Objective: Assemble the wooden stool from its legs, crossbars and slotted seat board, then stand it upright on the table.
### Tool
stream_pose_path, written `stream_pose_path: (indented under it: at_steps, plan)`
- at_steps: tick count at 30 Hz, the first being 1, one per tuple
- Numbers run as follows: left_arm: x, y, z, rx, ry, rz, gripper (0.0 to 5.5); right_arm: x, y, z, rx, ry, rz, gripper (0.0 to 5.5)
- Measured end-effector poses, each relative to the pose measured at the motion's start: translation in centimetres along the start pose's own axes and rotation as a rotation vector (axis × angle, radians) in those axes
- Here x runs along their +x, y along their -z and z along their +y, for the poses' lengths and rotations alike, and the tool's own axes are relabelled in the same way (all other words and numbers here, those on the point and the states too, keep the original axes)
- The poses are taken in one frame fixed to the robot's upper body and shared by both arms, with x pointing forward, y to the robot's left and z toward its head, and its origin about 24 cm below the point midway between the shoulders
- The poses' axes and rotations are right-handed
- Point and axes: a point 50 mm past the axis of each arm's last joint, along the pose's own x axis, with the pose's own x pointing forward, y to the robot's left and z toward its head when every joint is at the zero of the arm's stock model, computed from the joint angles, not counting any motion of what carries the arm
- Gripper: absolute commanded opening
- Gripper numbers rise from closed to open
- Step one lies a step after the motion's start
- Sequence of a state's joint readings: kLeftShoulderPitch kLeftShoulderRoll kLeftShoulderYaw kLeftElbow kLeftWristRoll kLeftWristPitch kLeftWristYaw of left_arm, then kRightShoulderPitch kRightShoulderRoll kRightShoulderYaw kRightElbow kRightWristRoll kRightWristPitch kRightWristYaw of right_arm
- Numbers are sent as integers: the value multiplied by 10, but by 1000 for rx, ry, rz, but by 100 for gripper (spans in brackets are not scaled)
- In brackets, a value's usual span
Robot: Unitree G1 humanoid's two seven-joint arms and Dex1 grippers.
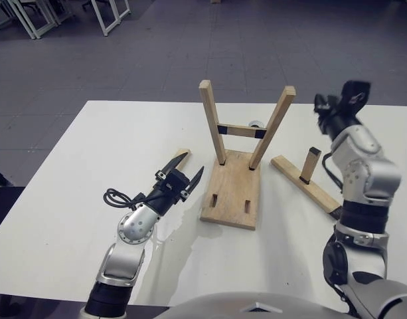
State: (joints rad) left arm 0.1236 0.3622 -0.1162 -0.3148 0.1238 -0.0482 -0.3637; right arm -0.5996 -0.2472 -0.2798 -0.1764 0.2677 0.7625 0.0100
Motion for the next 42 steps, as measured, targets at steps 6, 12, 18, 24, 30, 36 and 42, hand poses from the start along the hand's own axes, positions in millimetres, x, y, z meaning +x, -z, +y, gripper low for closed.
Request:
stream_pose_path:
  at_steps: [6, 12, 18, 24, 30, 36, 42]
  plan:
    - [-1, 0, 1, 1, -6, 2, 274, -11, -20, -49, -140, 56, 6, 167]
    - [-3, 2, 0, -3, -9, 11, 274, -46, 66, -110, -222, -17, 378, 268]
    - [-3, 2, 0, -3, -8, 14, 274, -90, 109, -122, -126, -383, 538, 371]
    - [-3, 3, 0, -3, -8, 15, 274, -115, 108, -126, -155, -680, 666, 371]
    - [-3, 3, 0, -4, -8, 15, 274, -116, 126, -111, -280, -770, 694, 371]
    - [-3, 3, 0, -4, -8, 15, 274, -111, 139, -112, -300, -700, 674, 371]
    - [-3, 3, 0, -4, -8, 15, 274, -109, 143, -114, -337, -656, 683, 268]
